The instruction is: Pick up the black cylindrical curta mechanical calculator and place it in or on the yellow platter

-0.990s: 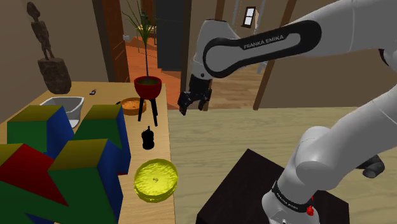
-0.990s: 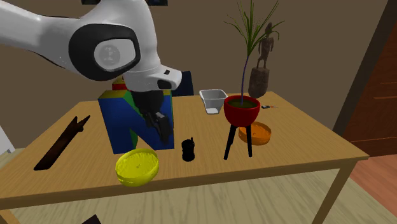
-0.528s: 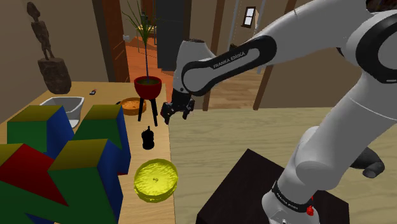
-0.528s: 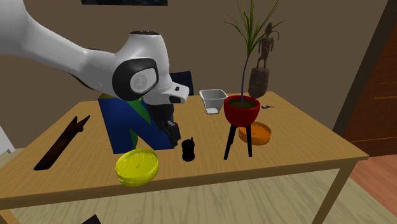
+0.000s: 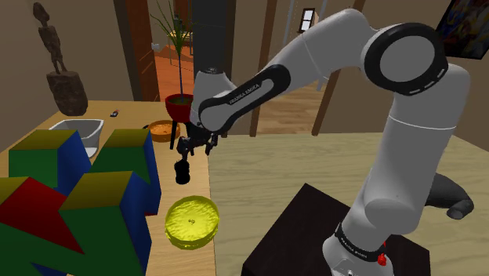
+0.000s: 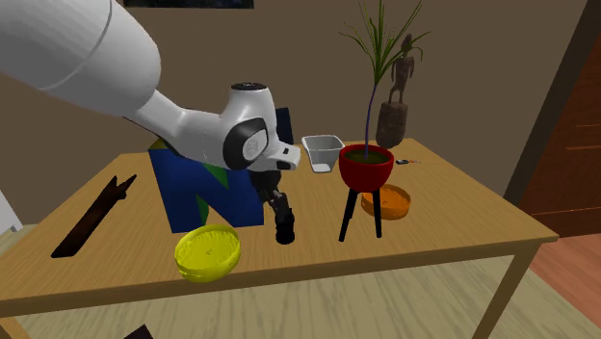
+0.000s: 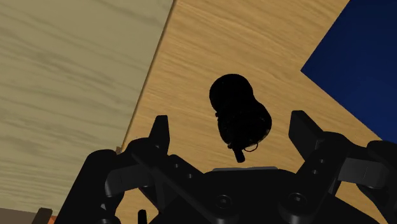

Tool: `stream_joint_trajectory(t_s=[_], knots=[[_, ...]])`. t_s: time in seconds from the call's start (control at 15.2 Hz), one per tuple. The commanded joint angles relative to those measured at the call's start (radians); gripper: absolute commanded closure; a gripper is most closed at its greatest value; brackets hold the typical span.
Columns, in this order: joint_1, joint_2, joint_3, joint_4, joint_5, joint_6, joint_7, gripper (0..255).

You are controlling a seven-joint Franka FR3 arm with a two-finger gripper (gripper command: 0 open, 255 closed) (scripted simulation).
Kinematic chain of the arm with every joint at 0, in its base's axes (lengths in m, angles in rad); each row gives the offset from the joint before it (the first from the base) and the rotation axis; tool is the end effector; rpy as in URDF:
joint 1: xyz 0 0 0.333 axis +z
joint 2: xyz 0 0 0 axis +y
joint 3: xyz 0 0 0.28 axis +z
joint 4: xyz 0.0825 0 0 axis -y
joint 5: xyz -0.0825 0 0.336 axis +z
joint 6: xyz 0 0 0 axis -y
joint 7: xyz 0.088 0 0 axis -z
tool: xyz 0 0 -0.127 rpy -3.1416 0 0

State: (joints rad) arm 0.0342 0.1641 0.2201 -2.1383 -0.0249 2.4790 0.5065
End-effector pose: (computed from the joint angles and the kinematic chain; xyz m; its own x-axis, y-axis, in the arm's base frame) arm 0.5242 0.1347 0.3252 0.9586 -0.2425 0.1490 -0.2290 -0.9680 -0.1022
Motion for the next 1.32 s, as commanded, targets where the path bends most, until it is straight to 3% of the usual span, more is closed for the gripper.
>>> stream_joint_trajectory(t_s=[0.0,0.26,0.79,1.25], knots=[[0.013,0.083,-0.005,0.058,-0.032,0.028,0.037,0],[0.045,0.229,-0.026,0.185,-0.08,0.053,0.091,0],[0.06,0.316,-0.043,0.207,-0.103,0.118,0.106,0],[0.06,0.316,-0.043,0.207,-0.103,0.117,0.106,0]])
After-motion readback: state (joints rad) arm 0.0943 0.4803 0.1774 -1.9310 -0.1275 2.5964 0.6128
